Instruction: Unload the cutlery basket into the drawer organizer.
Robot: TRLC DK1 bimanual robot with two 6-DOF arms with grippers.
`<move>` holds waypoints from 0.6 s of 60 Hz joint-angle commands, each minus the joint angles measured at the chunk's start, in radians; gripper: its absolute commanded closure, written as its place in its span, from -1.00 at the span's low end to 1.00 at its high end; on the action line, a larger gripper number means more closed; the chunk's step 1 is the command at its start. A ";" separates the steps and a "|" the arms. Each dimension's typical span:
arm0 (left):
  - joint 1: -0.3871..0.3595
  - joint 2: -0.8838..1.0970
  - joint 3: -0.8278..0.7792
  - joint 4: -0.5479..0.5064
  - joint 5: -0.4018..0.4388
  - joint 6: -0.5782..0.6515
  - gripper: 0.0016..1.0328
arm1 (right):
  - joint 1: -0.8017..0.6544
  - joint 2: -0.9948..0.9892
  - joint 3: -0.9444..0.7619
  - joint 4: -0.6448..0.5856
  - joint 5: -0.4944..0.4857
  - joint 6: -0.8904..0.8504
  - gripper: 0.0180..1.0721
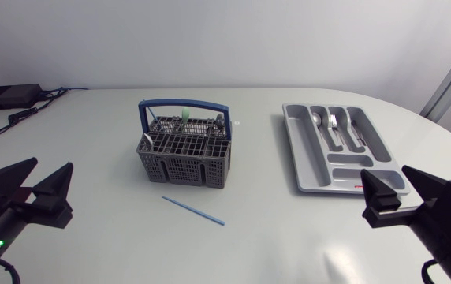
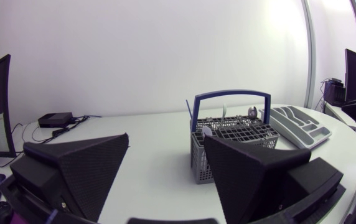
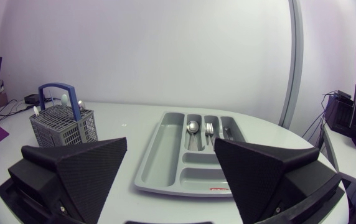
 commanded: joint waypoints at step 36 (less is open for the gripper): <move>-0.013 0.465 0.344 -0.337 0.050 0.100 -0.75 | 0.336 0.775 0.417 -0.108 0.026 0.045 -0.93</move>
